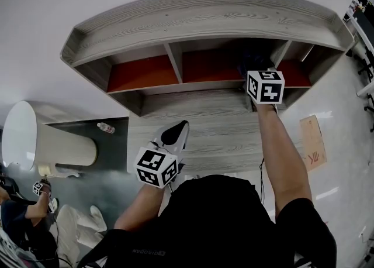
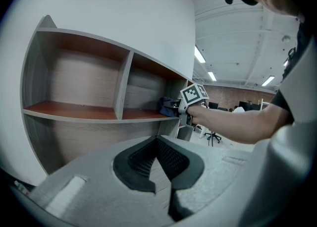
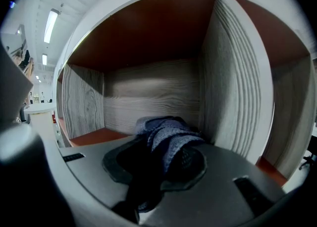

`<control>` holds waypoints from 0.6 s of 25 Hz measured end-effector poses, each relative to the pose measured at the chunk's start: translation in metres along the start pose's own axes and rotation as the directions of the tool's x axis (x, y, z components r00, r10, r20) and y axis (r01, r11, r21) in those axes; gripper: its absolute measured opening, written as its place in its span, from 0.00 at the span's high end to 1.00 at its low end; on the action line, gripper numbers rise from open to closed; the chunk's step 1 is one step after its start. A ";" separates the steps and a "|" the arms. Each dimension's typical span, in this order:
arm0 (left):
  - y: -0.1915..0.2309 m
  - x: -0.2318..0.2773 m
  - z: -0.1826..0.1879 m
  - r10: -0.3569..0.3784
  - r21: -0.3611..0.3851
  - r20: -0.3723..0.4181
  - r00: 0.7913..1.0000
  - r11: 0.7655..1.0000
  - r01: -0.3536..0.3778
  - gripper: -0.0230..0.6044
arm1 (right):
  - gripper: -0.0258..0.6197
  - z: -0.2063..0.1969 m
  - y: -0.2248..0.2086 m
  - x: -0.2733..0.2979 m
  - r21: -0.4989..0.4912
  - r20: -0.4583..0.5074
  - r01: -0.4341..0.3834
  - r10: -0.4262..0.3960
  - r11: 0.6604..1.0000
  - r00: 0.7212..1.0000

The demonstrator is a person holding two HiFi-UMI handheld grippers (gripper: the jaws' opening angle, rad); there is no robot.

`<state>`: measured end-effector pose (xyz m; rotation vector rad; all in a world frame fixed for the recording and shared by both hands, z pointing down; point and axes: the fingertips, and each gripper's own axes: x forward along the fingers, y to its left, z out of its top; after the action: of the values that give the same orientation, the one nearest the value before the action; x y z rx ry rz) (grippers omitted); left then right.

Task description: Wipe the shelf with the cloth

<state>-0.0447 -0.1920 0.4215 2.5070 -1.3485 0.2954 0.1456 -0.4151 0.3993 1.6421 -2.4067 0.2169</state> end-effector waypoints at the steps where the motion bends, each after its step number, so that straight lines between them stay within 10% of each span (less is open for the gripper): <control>1: 0.001 0.000 -0.001 0.002 -0.001 -0.001 1.000 1.000 -0.002 0.95 | 0.81 0.000 0.000 0.000 0.000 0.001 0.002 -0.002 1.000 1.000; 15: 0.007 -0.012 0.002 0.019 0.003 0.006 1.000 1.000 -0.019 0.95 | 0.81 0.012 -0.004 -0.002 0.032 0.015 0.025 -0.026 0.999 1.000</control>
<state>-0.0567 -0.1870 0.4165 2.5008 -1.3759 0.2952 0.1492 -0.4174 0.3874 1.6930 -2.4043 0.2405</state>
